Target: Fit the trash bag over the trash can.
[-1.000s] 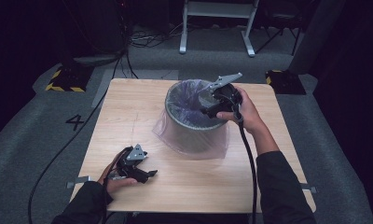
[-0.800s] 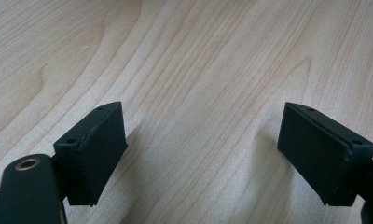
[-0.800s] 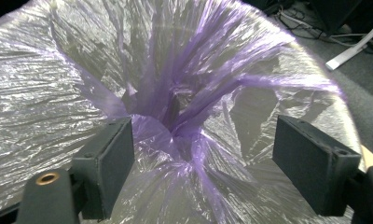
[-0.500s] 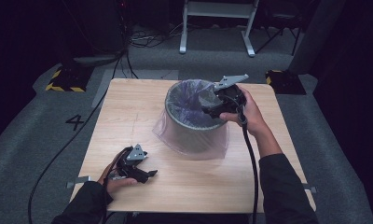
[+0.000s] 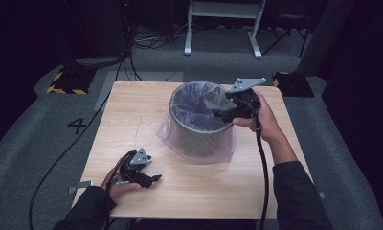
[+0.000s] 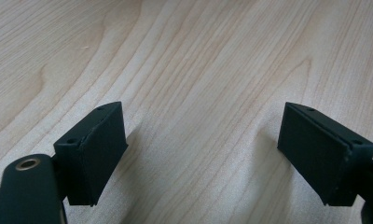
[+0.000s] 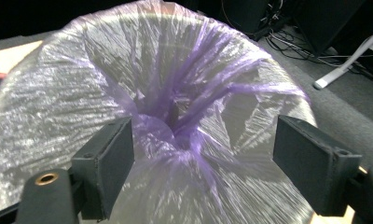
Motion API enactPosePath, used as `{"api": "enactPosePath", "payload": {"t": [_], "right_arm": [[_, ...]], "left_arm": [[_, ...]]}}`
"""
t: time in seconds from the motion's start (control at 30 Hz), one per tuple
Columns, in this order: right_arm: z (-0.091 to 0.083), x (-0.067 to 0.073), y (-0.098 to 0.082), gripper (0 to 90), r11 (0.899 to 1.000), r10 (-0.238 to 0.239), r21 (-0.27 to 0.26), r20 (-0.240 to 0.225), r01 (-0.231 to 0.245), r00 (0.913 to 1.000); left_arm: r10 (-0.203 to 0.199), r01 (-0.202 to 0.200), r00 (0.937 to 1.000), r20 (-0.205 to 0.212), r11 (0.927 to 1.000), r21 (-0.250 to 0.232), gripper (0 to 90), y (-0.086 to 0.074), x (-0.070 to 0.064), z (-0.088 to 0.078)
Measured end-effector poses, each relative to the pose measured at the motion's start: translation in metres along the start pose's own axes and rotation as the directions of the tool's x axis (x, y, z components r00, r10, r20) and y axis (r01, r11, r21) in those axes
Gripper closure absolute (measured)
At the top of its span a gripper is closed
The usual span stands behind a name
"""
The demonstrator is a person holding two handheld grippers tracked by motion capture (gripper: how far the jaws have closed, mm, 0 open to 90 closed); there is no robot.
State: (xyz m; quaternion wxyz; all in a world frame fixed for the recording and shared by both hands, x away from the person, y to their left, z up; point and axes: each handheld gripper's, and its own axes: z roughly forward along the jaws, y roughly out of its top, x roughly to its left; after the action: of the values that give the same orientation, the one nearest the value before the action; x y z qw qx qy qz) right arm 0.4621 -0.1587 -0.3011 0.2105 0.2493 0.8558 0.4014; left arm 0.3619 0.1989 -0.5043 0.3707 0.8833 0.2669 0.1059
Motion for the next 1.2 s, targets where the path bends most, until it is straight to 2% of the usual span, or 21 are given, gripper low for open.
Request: {"api": "enactPosePath", "payload": {"t": [0.6, 1.2], "right_arm": [[-0.02, 0.006, -0.009, 20.0, 0.999, -0.032, -0.019, 0.005, 0.032, 0.9995], [-0.034, 0.014, -0.024, 19.5, 0.997, -0.073, -0.006, 0.017, 0.073, 0.9972]], "left_arm": [[0.0, 0.0, 1.0, 0.0, 1.0, 0.0, 14.8, 0.0, 0.0, 0.0], [0.0, 0.0, 1.0, 0.0, 1.0, 0.0, 14.8, 0.0, 0.0, 0.0]]}}
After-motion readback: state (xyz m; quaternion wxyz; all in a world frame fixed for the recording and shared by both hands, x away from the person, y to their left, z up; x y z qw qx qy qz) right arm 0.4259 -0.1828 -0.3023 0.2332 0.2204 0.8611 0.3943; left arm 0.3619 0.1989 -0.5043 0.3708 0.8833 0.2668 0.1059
